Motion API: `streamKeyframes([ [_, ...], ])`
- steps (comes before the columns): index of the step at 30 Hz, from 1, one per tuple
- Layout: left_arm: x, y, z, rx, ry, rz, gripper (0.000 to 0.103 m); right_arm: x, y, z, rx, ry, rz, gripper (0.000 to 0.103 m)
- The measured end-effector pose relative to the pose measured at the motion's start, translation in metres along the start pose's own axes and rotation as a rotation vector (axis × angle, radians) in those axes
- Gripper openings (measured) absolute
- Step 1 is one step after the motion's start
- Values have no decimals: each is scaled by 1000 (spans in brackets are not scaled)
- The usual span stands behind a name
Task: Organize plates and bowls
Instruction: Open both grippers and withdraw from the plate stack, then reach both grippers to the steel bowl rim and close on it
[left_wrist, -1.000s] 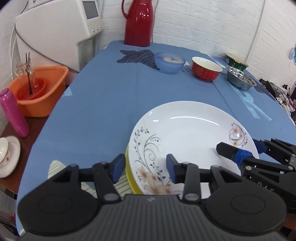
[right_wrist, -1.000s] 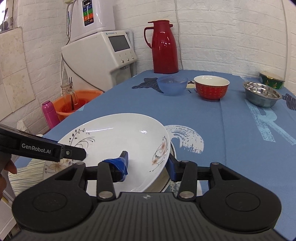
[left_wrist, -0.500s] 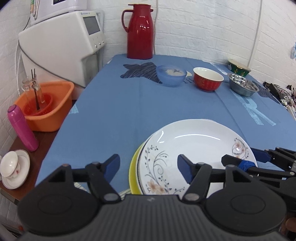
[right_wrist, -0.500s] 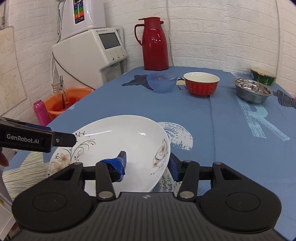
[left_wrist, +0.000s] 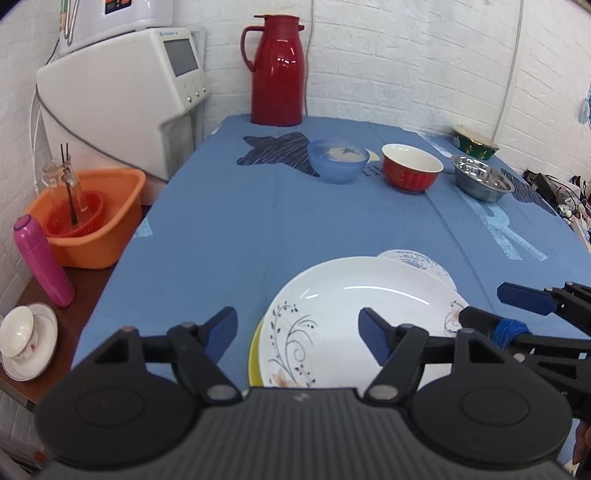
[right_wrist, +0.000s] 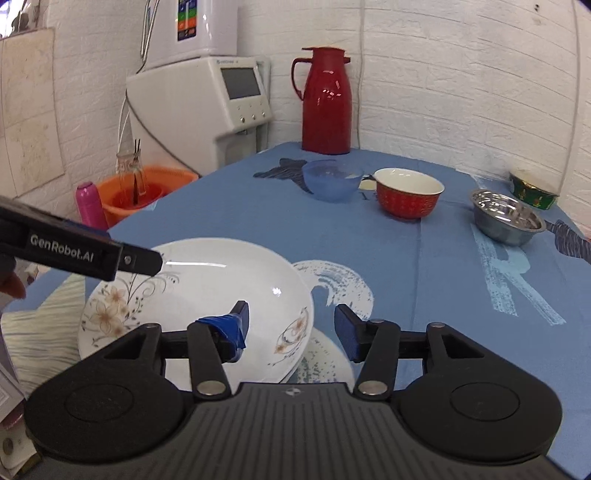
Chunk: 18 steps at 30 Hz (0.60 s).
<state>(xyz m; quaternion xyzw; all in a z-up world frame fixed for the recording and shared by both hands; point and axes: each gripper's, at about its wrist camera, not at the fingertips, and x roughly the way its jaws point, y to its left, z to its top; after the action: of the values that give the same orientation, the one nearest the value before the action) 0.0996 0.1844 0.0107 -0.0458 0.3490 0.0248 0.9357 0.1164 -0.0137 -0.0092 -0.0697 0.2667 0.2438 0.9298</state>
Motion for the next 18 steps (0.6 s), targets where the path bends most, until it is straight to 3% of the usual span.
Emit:
streamKeyframes([
  [10, 9, -26, 13, 12, 9, -66, 77, -5, -49, -3, 166, 21, -8, 38],
  [18, 41, -79, 44, 38, 77, -164, 78, -10, -104, -8, 251, 49, -48, 39],
])
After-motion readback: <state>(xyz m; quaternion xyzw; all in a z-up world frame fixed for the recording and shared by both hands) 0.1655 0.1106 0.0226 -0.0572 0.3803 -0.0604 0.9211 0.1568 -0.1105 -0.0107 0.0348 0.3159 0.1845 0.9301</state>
